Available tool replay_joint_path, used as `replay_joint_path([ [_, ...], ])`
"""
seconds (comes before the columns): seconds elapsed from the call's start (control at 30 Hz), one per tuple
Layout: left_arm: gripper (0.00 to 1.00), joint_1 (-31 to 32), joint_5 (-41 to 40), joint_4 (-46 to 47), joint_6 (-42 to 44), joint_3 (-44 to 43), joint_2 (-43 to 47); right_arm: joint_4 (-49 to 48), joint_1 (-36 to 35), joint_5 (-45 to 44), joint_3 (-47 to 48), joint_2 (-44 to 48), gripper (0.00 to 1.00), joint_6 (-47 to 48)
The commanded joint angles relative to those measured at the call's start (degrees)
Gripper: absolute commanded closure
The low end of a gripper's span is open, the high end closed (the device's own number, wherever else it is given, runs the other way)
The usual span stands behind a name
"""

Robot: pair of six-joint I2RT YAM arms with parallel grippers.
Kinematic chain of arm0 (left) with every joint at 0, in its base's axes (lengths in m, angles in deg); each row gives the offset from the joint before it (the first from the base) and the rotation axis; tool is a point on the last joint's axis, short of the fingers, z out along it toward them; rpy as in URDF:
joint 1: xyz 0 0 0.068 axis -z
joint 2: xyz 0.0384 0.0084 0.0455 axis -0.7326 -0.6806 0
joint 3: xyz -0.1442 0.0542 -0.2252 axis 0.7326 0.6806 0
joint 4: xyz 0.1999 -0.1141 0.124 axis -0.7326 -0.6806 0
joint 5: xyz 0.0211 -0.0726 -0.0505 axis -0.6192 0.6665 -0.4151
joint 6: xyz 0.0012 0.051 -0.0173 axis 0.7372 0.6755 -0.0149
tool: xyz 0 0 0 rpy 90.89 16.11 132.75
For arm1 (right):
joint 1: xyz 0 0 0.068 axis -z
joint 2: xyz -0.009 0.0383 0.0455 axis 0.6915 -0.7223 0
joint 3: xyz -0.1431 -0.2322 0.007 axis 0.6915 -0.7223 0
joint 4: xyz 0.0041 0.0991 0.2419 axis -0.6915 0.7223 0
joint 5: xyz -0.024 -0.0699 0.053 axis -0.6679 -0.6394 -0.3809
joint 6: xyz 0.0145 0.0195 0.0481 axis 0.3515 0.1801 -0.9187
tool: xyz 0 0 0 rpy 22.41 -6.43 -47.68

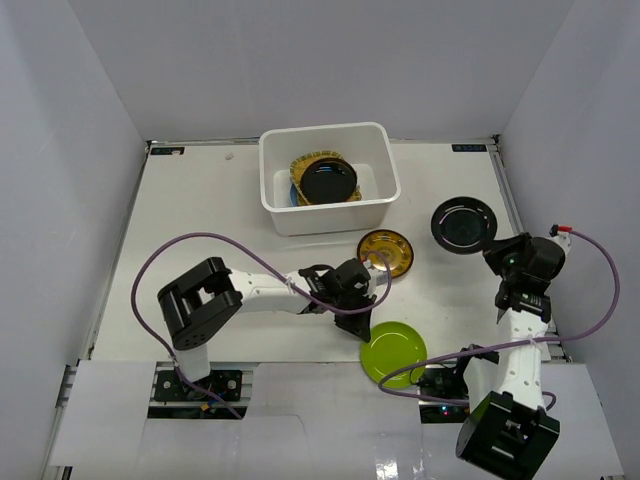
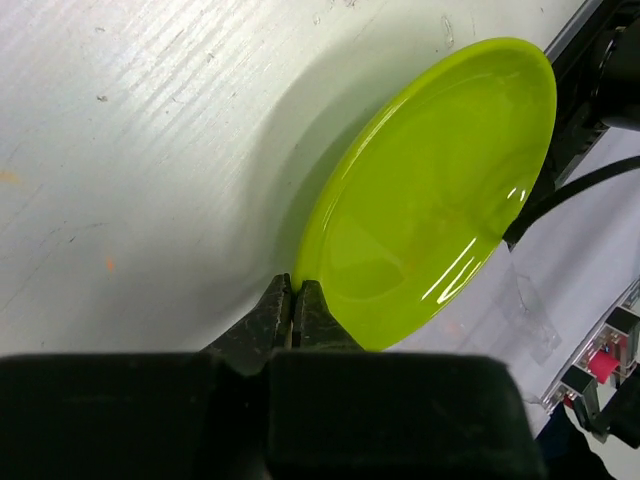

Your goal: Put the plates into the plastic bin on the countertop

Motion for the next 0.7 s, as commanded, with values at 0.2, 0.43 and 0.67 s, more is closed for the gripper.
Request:
replay_joint_path([
  [0.2, 1.0, -2.2, -6.4, -7.8, 2.4, -4.1, 18.1, -1.0, 0.2, 9.8, 15.7, 1.0, 0.92, -5.8],
  [0.43, 1.0, -20.4, -1.6, -12.1, 2.7, -9.0, 28.7, -6.7, -6.4, 16.1, 26.6, -6.7, 0.92, -6.1],
  [0.67, 1.0, -37.4, -1.7, -17.0, 6.6, -23.5, 23.2, -8.4, -19.0, 6.8, 31.7, -12.6, 0.92, -3.5],
])
